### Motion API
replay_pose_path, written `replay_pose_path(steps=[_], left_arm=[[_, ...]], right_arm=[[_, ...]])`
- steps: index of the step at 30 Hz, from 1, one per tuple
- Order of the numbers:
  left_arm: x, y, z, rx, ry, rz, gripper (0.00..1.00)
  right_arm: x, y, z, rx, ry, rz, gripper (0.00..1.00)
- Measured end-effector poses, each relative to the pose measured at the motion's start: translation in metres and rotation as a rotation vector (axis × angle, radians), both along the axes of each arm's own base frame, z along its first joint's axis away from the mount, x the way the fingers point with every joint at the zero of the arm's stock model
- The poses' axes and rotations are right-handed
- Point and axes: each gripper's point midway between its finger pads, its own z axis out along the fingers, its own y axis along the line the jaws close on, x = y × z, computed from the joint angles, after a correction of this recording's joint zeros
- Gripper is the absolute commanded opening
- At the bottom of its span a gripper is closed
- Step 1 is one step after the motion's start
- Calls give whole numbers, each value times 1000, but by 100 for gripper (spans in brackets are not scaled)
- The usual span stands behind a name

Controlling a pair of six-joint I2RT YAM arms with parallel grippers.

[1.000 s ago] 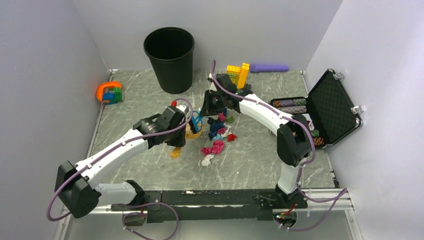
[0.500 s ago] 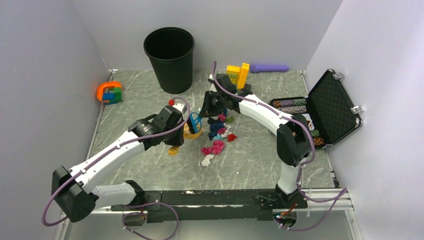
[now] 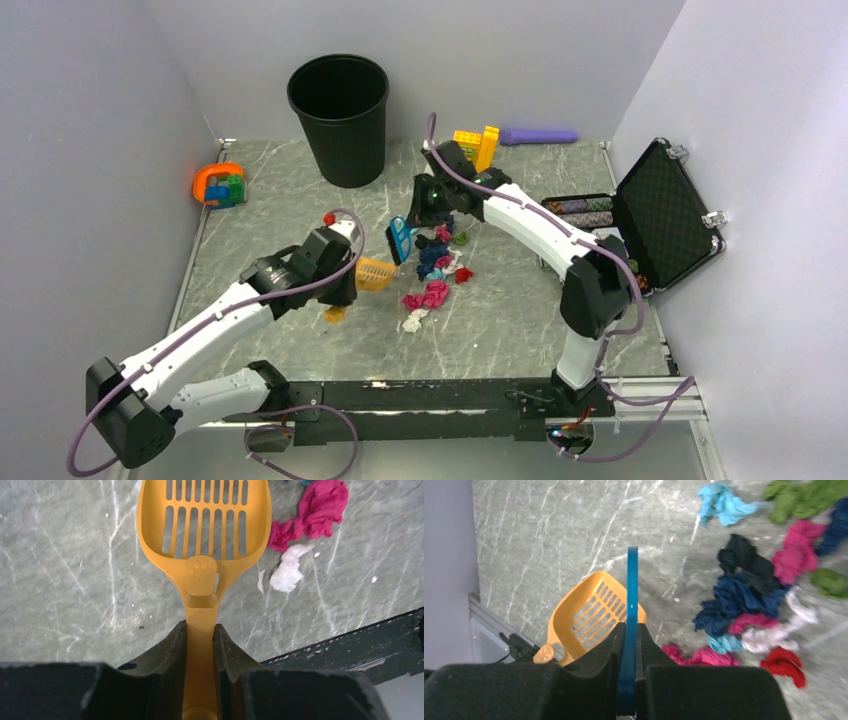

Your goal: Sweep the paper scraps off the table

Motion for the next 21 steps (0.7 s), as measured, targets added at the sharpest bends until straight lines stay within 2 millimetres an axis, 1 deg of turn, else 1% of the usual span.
replay_pose_path(steps=[4, 6, 8, 9, 11, 13, 16, 18, 21], left_arm=[[-14, 13, -6, 15, 12, 3, 0], [-21, 18, -6, 7, 13, 0, 0], [-28, 19, -8, -14, 20, -4, 0], [-33, 19, -10, -29, 25, -6, 0], [-43, 19, -16, -51, 46, -13, 0], [-54, 20, -21, -51, 72, -25, 0], [-61, 20, -22, -49, 92, -35, 0], [-64, 21, -20, -44, 100, -39, 0], [-65, 23, -8, -45, 89, -32, 0]], right_arm=[[-6, -27, 31, -54, -75, -47, 0], [-12, -45, 56, -77, -133, -80, 0], [-18, -61, 73, -97, -172, -111, 0], [-23, -71, 80, -116, -183, -128, 0], [-33, -87, 85, -153, -184, -146, 0], [-46, -97, 82, -185, -164, -132, 0], [-73, -101, 64, -192, -96, -38, 0], [-95, -95, 48, -176, -36, 46, 0], [-130, -76, 29, -170, 30, 189, 0]])
